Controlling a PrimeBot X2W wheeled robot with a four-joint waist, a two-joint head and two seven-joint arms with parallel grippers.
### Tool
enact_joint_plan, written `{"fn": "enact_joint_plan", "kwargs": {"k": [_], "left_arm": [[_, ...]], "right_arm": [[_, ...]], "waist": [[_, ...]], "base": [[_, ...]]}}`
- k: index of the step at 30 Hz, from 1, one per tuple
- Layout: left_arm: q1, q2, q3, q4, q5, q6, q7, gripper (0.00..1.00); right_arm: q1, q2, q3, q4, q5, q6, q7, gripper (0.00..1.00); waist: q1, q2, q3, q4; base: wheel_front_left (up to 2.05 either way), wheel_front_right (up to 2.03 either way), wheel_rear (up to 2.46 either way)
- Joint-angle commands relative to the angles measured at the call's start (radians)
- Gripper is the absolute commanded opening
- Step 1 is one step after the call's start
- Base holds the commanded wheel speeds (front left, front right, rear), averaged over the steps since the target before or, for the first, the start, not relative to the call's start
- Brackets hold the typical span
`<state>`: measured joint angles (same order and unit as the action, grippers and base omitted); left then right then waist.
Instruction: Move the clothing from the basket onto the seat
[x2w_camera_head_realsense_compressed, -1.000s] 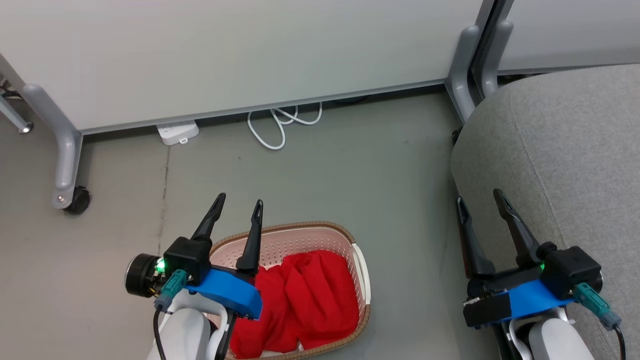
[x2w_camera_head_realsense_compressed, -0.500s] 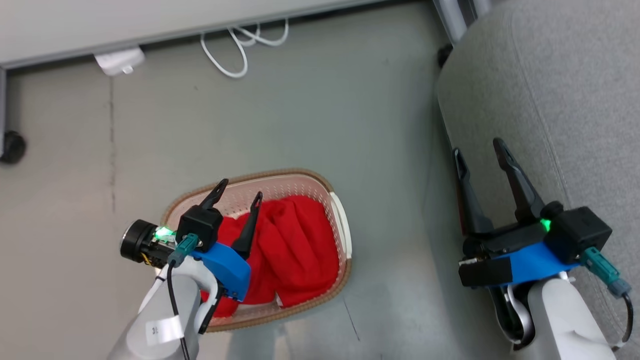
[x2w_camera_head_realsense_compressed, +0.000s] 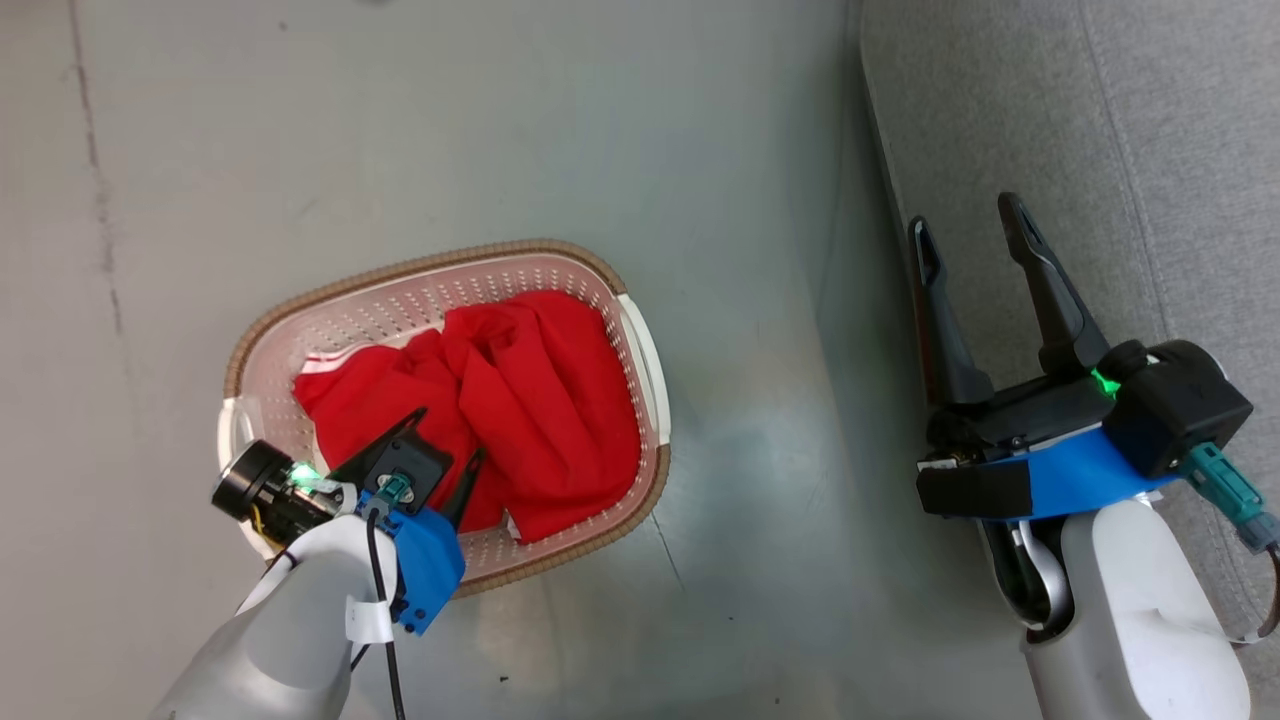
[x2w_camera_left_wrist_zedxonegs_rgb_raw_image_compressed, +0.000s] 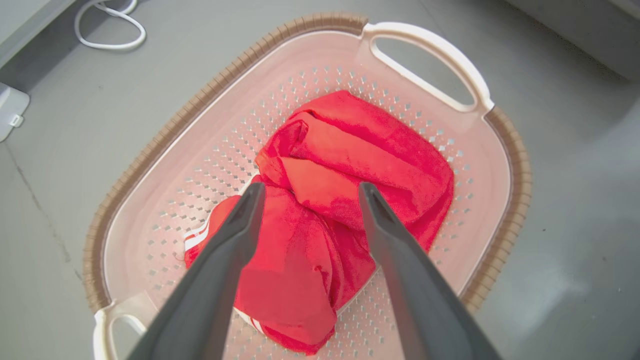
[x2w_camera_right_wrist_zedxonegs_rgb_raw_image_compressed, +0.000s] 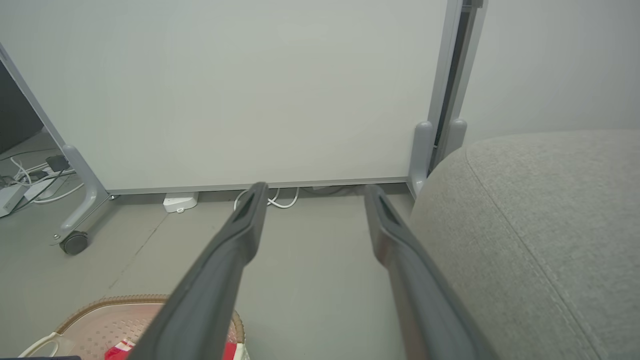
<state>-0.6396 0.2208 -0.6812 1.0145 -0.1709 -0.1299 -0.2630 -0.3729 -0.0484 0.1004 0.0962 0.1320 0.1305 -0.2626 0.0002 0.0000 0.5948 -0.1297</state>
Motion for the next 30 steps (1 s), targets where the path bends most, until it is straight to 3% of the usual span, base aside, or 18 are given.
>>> {"fn": "enact_joint_plan", "kwargs": {"k": [1, 12, 30], "left_arm": [[-0.029, 0.010, -0.031, 0.038, -0.005, -0.001, -0.003, 1.00], [-0.123, 0.019, -0.172, 0.212, -0.030, -0.001, 0.004, 1.00], [-0.304, 0.062, -0.288, 0.270, 0.013, 0.011, 0.097, 1.00]], "right_arm": [[-0.026, -0.003, 0.003, -0.008, -0.007, 0.000, -0.003, 1.00], [-0.069, -0.003, 0.009, -0.027, -0.017, 0.000, -0.003, 1.00], [-0.147, -0.003, 0.004, -0.075, -0.034, 0.000, -0.003, 1.00]], "waist": [[-0.0002, 0.0000, 0.031, -0.008], [-0.0002, 0.0000, 0.136, -0.020], [-0.0002, 0.0000, 0.338, -0.042]], "base": [[0.00, 0.00, 0.00], [0.00, 0.00, 0.00], [0.00, 0.00, 0.00]]}}
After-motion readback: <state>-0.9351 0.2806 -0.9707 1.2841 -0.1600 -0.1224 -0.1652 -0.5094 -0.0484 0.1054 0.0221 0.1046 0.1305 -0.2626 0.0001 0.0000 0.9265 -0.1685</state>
